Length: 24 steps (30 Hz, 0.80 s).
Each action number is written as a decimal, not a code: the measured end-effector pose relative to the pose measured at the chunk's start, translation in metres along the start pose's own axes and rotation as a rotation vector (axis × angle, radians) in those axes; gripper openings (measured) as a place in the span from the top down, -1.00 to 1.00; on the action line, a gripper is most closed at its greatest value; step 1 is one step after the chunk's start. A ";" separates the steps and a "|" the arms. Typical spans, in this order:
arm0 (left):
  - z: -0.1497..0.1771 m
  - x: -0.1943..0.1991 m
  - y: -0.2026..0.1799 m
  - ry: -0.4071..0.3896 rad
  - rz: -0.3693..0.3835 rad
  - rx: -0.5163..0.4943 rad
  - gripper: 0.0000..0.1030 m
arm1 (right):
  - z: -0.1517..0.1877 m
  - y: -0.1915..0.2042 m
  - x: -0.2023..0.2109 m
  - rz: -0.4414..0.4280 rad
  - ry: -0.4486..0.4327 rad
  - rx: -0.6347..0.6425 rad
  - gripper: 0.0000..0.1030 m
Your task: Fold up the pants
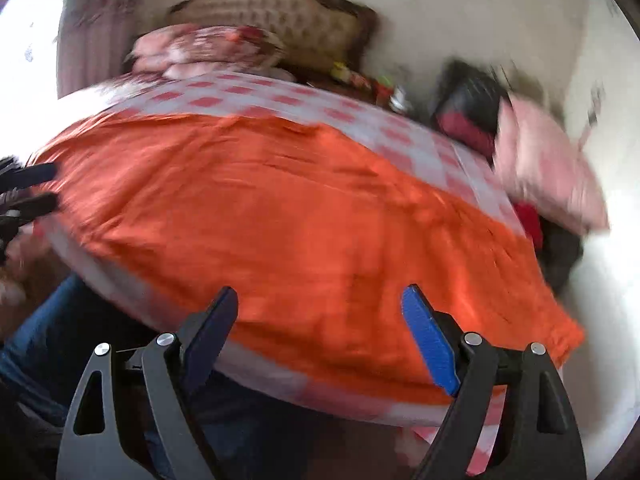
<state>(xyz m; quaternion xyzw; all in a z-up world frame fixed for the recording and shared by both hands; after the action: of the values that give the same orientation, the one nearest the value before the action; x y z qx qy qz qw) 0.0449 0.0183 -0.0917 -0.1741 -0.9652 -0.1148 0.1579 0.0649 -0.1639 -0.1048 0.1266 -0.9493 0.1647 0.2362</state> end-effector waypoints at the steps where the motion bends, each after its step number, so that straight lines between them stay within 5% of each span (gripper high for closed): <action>1: 0.002 -0.008 -0.012 0.009 0.000 -0.044 0.39 | -0.001 0.013 0.002 -0.012 -0.011 0.015 -0.54; 6: 0.009 -0.032 -0.043 0.037 0.016 -0.162 0.55 | 0.001 0.043 0.000 -0.010 -0.038 0.053 -0.53; 14: 0.011 -0.040 -0.063 0.038 0.030 -0.290 0.50 | 0.011 0.045 -0.005 0.000 -0.031 0.056 -0.53; 20: 0.010 -0.044 -0.072 0.035 0.033 -0.301 0.56 | 0.017 0.040 -0.009 0.027 -0.025 0.039 -0.53; 24: 0.006 -0.045 -0.070 0.032 0.027 -0.280 0.95 | 0.018 0.036 -0.010 0.020 -0.029 -0.003 -0.59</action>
<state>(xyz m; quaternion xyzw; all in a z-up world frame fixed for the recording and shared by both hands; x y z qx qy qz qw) 0.0575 -0.0573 -0.1245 -0.2055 -0.9346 -0.2492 0.1491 0.0547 -0.1366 -0.1338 0.1190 -0.9540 0.1639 0.2210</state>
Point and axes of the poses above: each gripper's, at about its wrist camera, not at the fingertips, and x roughly against the way its jaws point, y to its left, z to its underside, the point moved 7 cm from there along -x, roughly the way its jaws point, and after that the axes turned 11 degrees about -y, right-handed, at the moved point
